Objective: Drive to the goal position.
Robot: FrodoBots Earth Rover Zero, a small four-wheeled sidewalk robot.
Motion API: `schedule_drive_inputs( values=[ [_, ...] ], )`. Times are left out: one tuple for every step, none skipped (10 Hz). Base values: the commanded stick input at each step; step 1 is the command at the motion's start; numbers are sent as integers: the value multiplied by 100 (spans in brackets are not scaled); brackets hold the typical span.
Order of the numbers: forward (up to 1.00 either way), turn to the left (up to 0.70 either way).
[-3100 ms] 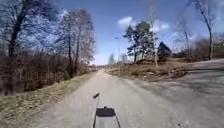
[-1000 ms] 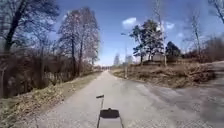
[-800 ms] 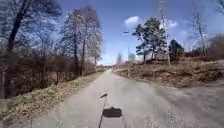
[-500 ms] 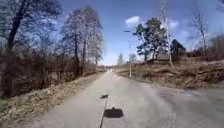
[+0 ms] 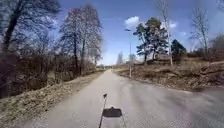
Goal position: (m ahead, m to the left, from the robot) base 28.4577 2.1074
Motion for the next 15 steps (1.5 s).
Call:
schedule_drive_inputs(
  values=[
    [70, 0],
    [70, 0],
    [70, 0],
    [70, 0],
    [70, 0],
    [70, 0],
    [70, 0],
    [70, 0],
    [70, 0],
    [70, 0],
    [70, 0],
    [70, 0],
    [70, 0],
    [70, 0],
    [70, 0]
  ],
)
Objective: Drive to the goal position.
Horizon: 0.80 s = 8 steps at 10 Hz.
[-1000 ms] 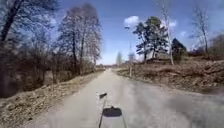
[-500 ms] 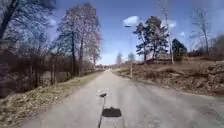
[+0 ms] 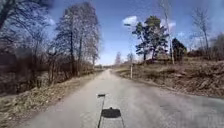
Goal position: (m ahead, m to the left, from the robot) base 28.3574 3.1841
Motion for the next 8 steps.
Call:
schedule_drive_inputs(
  values=[
    [70, 0],
    [70, 0],
    [70, 0],
    [70, 0],
    [70, 0],
    [70, 0],
    [70, 0],
    [70, 0]
  ],
)
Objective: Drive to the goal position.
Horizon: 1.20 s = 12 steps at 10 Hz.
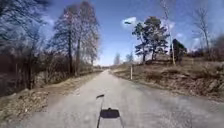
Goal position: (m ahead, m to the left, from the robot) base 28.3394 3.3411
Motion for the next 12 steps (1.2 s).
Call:
schedule_drive_inputs(
  values=[
    [70, 0],
    [70, 0],
    [70, 0],
    [70, 0],
    [70, 0],
    [70, 0],
    [70, 0],
    [70, 0],
    [70, 0],
    [70, 0],
    [70, 0],
    [70, 0]
  ],
)
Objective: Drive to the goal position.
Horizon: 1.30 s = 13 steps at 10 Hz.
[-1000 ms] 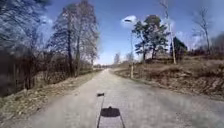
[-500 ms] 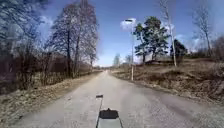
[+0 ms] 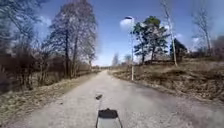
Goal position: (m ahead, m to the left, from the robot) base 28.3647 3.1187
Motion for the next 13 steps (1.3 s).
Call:
schedule_drive_inputs(
  values=[
    [70, 0],
    [70, 0],
    [70, 0],
    [70, 0],
    [70, 0],
    [70, 0],
    [70, 0],
    [70, 0],
    [70, 0],
    [70, 0],
    [70, 0],
    [70, 0],
    [70, 0]
  ],
)
